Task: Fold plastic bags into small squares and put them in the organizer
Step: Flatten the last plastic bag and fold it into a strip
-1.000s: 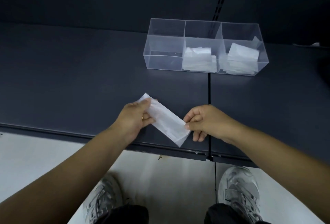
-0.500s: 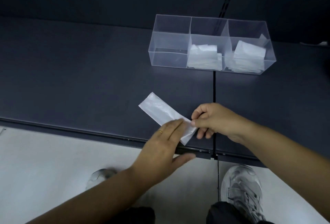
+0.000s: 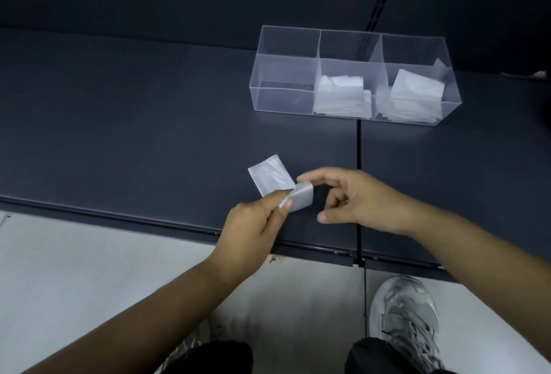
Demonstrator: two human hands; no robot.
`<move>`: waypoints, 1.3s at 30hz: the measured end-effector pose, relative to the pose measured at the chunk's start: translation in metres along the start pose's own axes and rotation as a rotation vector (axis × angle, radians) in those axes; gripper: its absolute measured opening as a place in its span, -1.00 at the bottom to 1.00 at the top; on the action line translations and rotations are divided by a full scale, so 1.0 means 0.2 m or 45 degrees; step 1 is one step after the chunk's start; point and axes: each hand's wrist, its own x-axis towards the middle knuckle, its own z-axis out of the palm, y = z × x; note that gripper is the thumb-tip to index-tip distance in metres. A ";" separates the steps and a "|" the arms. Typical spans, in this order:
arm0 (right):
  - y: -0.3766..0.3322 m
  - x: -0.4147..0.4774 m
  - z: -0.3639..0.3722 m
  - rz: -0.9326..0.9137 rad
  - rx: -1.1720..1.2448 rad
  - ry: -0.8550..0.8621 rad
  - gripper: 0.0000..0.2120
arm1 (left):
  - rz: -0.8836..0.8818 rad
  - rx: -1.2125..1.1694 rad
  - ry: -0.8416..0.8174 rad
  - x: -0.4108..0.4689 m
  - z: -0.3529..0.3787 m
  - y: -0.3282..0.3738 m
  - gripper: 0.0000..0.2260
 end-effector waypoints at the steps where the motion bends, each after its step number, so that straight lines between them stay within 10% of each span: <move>1: 0.01 0.03 0.02 -0.015 -0.037 0.028 -0.55 | -0.069 -0.130 -0.007 0.02 0.00 0.00 -0.69; 5: 0.02 0.13 0.06 -0.046 -0.159 0.215 -0.87 | -0.358 -0.574 0.035 0.08 -0.02 0.00 -0.75; 13: -0.04 0.27 0.08 0.162 -0.174 0.354 -0.89 | -0.988 -1.023 0.202 0.18 -0.06 0.00 -0.79; 21: -0.09 0.33 0.09 0.342 -0.298 0.361 -0.85 | 0.111 0.470 0.287 0.08 -0.06 -0.05 -0.67; 26: -0.14 0.33 0.11 0.353 -0.450 0.373 -0.92 | -0.034 0.870 -0.157 0.10 0.03 -0.12 -0.51; 39: 0.09 0.20 0.26 0.028 -1.010 0.913 -0.63 | -0.129 1.008 -0.170 0.06 0.04 -0.16 -0.28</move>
